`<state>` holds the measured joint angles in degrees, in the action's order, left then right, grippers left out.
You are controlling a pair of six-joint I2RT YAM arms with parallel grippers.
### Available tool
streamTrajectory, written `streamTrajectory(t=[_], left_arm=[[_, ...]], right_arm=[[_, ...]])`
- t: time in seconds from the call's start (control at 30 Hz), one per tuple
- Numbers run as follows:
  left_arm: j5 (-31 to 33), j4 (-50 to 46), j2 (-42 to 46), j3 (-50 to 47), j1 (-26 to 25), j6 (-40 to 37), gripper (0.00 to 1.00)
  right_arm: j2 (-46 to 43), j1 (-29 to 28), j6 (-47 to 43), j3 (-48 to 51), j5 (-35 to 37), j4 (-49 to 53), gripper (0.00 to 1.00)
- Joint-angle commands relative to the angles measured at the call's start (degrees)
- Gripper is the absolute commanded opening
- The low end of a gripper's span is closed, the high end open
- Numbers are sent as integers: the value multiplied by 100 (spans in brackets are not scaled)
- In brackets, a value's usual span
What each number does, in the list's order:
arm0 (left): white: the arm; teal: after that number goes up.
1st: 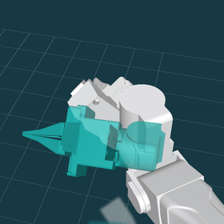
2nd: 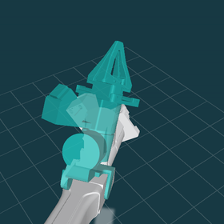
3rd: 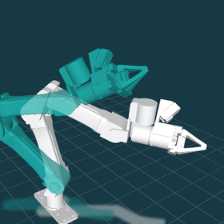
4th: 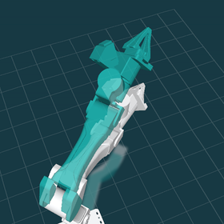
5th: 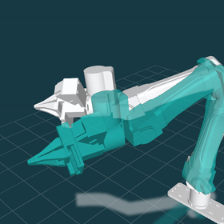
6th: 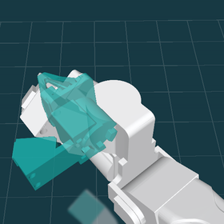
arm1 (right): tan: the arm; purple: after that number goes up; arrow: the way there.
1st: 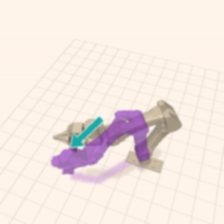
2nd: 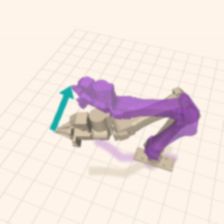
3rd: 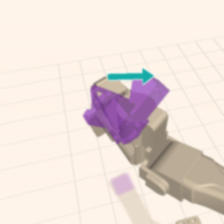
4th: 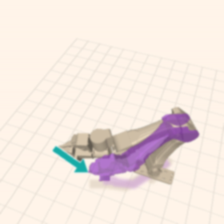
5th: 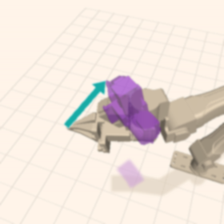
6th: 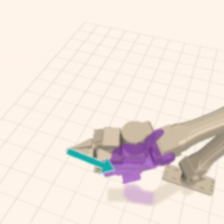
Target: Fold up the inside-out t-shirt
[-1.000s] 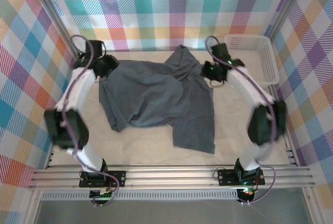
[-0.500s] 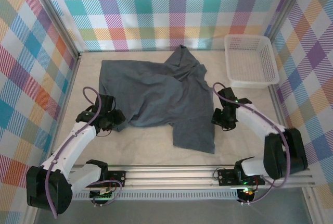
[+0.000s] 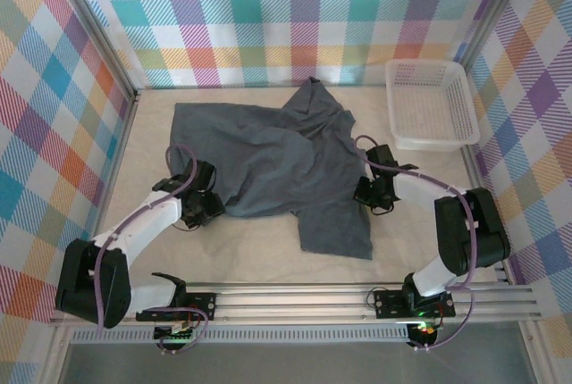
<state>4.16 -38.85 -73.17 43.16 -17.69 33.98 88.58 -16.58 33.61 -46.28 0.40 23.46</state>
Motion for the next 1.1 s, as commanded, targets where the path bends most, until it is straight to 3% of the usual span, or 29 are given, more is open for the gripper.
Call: streamTrajectory(t=[0.0, 0.23, 0.63, 0.83, 0.97, 1.07], left_arm=[[123, 103, -358, 293, -158, -160, 55], [412, -90, -1365, 794, -393, 88, 48], [1674, -795, -1292, 946, -384, 259, 0], [2132, -1188, -454, 1437, 68, -464, 0], [1696, -665, -187, 1584, 723, -1199, 0], [1376, 89, -551, 1617, 855, -1764, 0]], right_arm=[[-433, -28, -48, -75, 69, 19, 0], [-526, -28, -109, -225, 75, 234, 0], [-643, 5, 263, -649, 844, 956, 0], [-1219, 829, 517, -721, 790, 1300, 0], [-1274, 1153, 245, -768, 847, 1492, 0], [-1191, 1157, 267, -665, 460, 1321, 0]])
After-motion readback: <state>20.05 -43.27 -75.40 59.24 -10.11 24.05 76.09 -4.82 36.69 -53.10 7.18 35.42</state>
